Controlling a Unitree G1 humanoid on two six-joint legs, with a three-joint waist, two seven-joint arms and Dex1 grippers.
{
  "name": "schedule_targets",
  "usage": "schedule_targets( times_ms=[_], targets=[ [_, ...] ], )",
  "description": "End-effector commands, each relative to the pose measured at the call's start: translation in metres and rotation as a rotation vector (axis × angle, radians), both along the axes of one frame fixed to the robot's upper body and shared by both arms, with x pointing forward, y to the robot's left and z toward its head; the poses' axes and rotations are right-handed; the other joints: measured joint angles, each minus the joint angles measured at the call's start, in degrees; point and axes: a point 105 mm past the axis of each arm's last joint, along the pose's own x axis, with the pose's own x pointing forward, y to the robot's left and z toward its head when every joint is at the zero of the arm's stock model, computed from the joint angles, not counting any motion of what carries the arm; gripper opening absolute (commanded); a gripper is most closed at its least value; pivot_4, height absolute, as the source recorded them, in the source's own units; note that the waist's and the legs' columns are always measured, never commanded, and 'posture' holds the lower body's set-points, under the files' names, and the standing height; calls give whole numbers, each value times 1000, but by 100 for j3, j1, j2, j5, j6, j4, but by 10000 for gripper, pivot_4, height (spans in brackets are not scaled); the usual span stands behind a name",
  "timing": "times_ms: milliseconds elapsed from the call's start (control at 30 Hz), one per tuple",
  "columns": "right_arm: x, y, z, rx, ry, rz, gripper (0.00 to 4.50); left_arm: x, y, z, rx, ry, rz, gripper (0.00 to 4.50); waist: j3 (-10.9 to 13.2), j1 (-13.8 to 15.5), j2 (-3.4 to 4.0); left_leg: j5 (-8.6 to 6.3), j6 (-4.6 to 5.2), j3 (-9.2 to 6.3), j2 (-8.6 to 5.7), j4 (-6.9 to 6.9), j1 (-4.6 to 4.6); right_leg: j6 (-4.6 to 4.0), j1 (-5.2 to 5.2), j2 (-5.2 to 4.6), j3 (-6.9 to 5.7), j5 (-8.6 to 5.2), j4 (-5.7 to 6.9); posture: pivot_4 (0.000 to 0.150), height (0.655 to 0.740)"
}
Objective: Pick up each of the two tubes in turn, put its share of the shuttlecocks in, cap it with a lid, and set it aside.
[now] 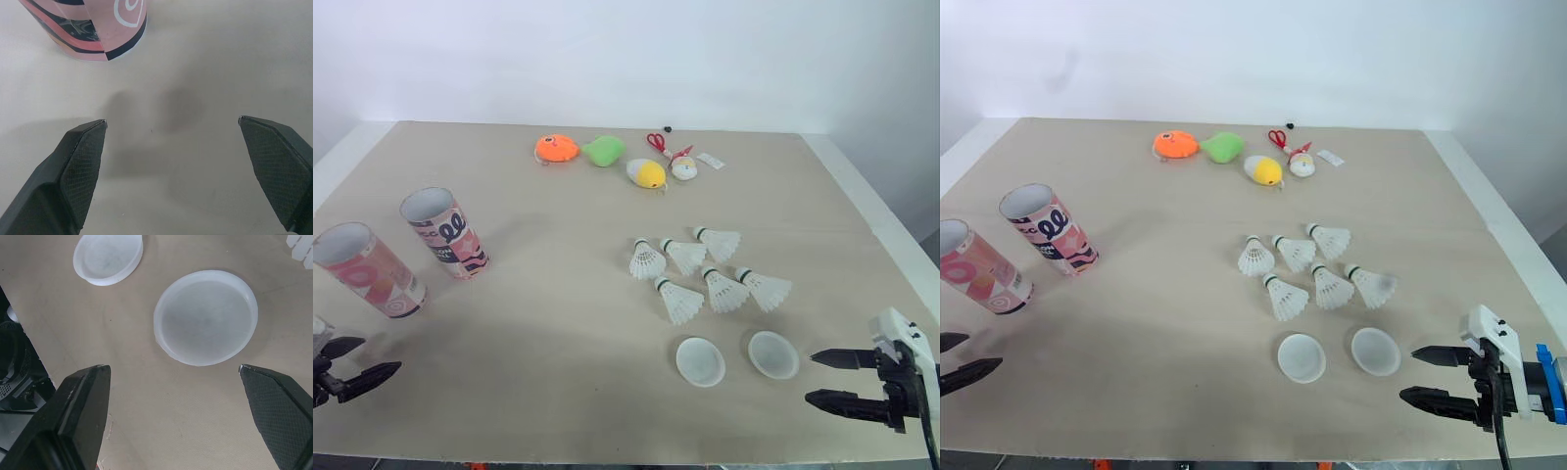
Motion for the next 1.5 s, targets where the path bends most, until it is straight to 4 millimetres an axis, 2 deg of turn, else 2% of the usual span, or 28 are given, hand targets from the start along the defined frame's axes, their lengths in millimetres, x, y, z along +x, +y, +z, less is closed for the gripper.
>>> schedule_targets(
  times_ms=[33, 167, 633, 733, 833, 933, 1000, 1100, 1200, 1267, 1333, 1400, 1500],
  targets=[
    [3, -3, 10, -6, -49, -10, 44847, 4, 1, 10, 11, -20, -11, 45000, 0, 0, 0, 0, 0, 0, 0, 0, 0, 0, 0, 0, 0, 0, 0, 1500, 7400],
    [6, -3, 10, -1, -56, -27, 44847, 9, 1, 17, -21, -41, -1, 45000, 0, 0, 0, 0, 0, -1, 0, 0, 0, 0, 0, 0, -1, 0, 0, 1500, 7400],
    [6, -5, 9, 5, -49, -40, 44847, 12, -1, 19, -33, -39, -1, 45000, 0, 0, 0, 2, 7, 0, 0, 0, 0, 0, 1, 0, 0, -3, 0, 1500, 7400],
    [5, 1, 19, 42, -66, -16, 44847, 7, 3, 18, -17, -48, 28, 45000, 0, -1, 0, 2, 7, 1, 0, -1, 0, 0, 1, 1, 0, -3, 0, 1500, 7400],
    [12, 27, 50, 128, -158, 63, 44847, 0, 10, 17, -23, -82, 79, 45000, 5, -19, 9, 0, 9, 2, 1, -1, 0, 0, 0, 1, 3, -3, 0, 1500, 7400],
    [20, 63, 79, 204, -257, 181, 44847, 1, 20, 20, -102, -209, 180, 45000, 8, -31, 14, 0, 9, -1, 2, 0, 4, -2, -1, 5, 5, 3, 1, 1500, 7400],
    [22, 86, 88, 232, -295, 262, 44847, 1, 22, 13, -109, -260, 224, 45000, 7, -14, 11, 0, 10, -12, 2, 1, 4, -4, 0, 8, -2, 6, 2, 1500, 7400],
    [27, 116, 97, 266, -352, 359, 44847, 6, 16, 10, -161, -354, 269, 45000, 2, -5, -2, 1, 10, -16, 2, 1, 2, -7, 1, 9, -5, 6, 1, 1500, 7400],
    [42, 154, 112, 375, -470, 432, 44847, 14, 16, 5, -154, -474, 357, 45000, -8, 2, -34, 2, 13, -20, -4, 8, -16, -3, 0, 3, -7, 3, 0, 1500, 7400],
    [50, 177, 115, 436, -513, 459, 44847, 19, 16, -1, -150, -537, 423, 45000, -10, -11, -24, -1, 13, -11, 0, 11, -10, -6, 11, 5, -3, 8, 0, 1500, 7400],
    [58, 194, 106, 442, -541, 479, 44847, 26, 4, -11, -145, -571, 445, 45000, -14, -13, -30, 4, 22, -13, 2, 11, -9, -4, 32, 12, -2, 17, 0, 1500, 7400],
    [63, 203, 97, 429, -566, 494, 44847, 31, -5, -17, -140, -590, 449, 45000, -17, -13, -35, 4, 22, -13, 3, 12, -5, -22, 41, 13, -1, 26, 0, 1500, 7400],
    [67, 209, 88, 393, -605, 524, 44847, 35, -9, -25, -153, -601, 470, 45000, -19, 7, -39, 3, 24, -17, -4, 14, -10, -28, 46, 12, 0, 28, 1, 1500, 7400]
  ],
)
